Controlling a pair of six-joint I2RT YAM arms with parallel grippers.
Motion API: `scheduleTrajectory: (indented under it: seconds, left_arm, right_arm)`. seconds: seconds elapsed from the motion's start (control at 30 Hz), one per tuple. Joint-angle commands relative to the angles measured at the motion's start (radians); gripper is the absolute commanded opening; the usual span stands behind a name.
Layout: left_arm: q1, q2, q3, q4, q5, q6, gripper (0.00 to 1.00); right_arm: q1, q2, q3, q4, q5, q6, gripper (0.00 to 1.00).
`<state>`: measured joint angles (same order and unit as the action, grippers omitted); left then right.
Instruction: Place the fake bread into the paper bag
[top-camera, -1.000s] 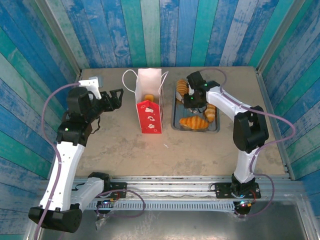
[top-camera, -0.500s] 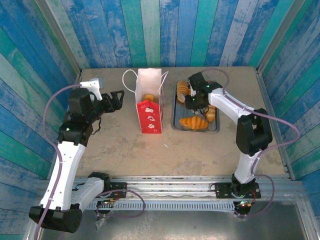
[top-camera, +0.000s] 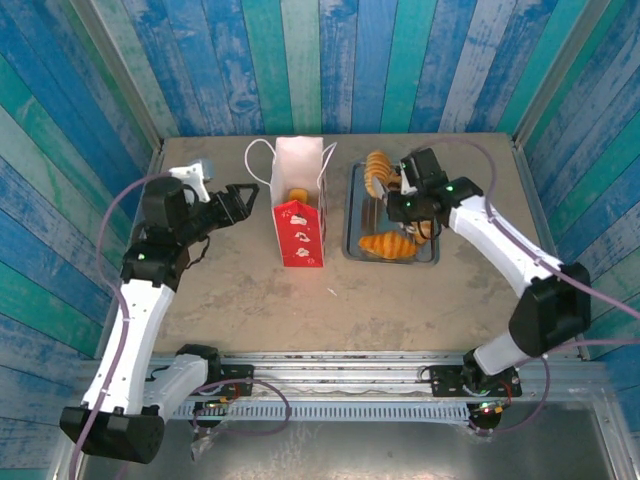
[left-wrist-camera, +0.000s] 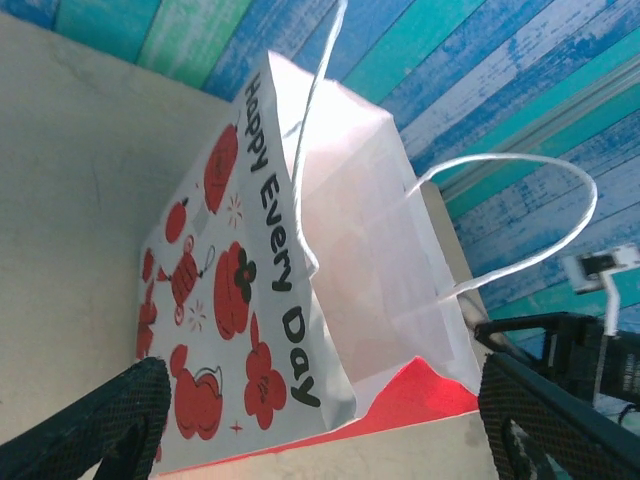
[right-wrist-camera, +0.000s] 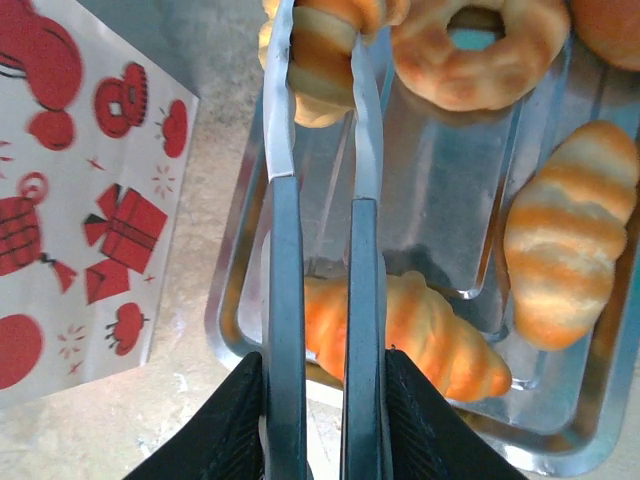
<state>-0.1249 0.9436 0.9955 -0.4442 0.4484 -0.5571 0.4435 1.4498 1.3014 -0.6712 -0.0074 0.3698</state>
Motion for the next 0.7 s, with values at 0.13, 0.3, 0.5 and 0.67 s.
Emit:
scheduleTrajectory:
  seconds: [0.13, 0.3, 0.5, 0.67]
  left_arm:
    - [0.004, 0.066, -0.037, 0.110, 0.132, -0.078, 0.79]
    - [0.002, 0.132, -0.070, 0.206, 0.185, -0.134, 0.76]
    - [-0.017, 0.203, -0.048, 0.230, 0.172, -0.116, 0.73]
    - [-0.020, 0.242, -0.035, 0.240, 0.117, -0.098, 0.69]
  right_arm:
    - [0.008, -0.173, 0.013, 0.034, 0.009, 0.017, 0.06]
    - [0.032, -0.238, 0.102, -0.008, 0.037, 0.005, 0.06]
    - [0.145, -0.249, 0.250, -0.059, 0.139, -0.023, 0.05]
    - [0.318, -0.244, 0.325, -0.018, 0.281, -0.050, 0.05]
